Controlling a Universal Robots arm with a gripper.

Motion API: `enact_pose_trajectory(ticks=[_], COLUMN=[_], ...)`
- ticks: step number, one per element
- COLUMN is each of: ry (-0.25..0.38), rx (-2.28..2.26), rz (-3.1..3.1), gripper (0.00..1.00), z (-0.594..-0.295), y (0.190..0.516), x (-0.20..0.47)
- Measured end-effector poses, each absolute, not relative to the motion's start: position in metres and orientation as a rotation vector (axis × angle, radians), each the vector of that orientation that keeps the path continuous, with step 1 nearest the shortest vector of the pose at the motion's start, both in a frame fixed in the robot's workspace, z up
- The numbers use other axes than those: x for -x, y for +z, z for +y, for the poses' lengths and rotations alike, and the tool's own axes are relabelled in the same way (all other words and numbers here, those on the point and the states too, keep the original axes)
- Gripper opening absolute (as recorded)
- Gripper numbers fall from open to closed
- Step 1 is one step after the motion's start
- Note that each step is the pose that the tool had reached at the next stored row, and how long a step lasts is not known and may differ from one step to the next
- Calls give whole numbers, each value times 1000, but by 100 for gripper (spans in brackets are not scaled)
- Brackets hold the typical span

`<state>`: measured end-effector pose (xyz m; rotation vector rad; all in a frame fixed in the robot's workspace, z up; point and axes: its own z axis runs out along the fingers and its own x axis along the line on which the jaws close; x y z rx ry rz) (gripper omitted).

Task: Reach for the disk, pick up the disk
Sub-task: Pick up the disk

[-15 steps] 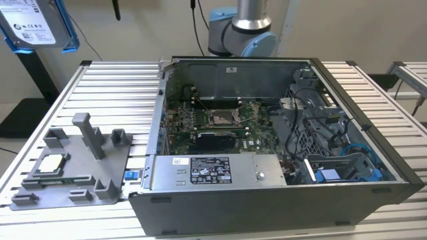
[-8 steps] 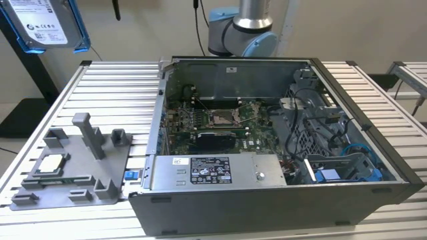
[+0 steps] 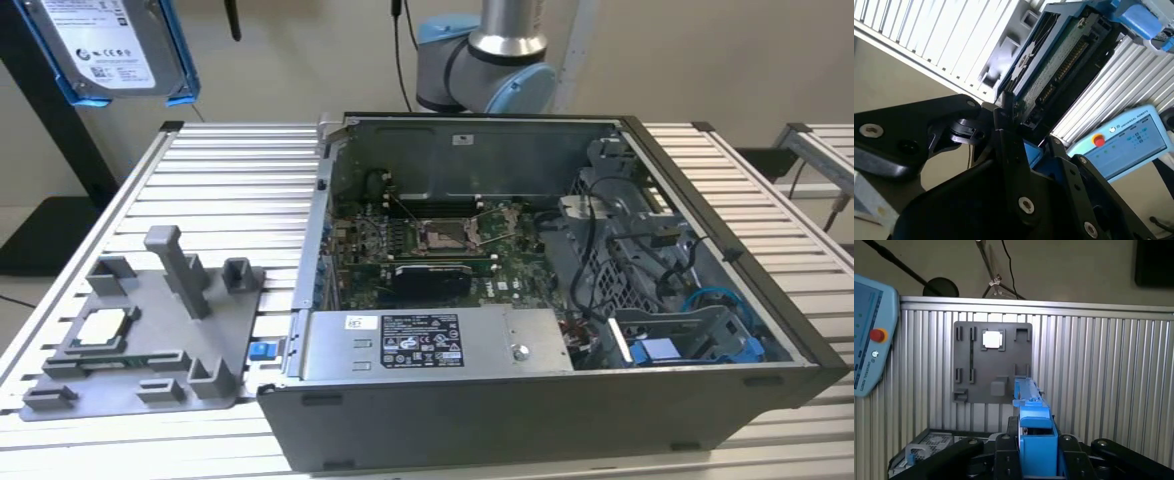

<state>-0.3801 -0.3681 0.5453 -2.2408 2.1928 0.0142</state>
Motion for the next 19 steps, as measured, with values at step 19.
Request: enact_pose_trajectory(ticks=[19], ry=[14], rx=[2241], rz=[2193], gripper=[0], z=[-368], y=[545], x=[344])
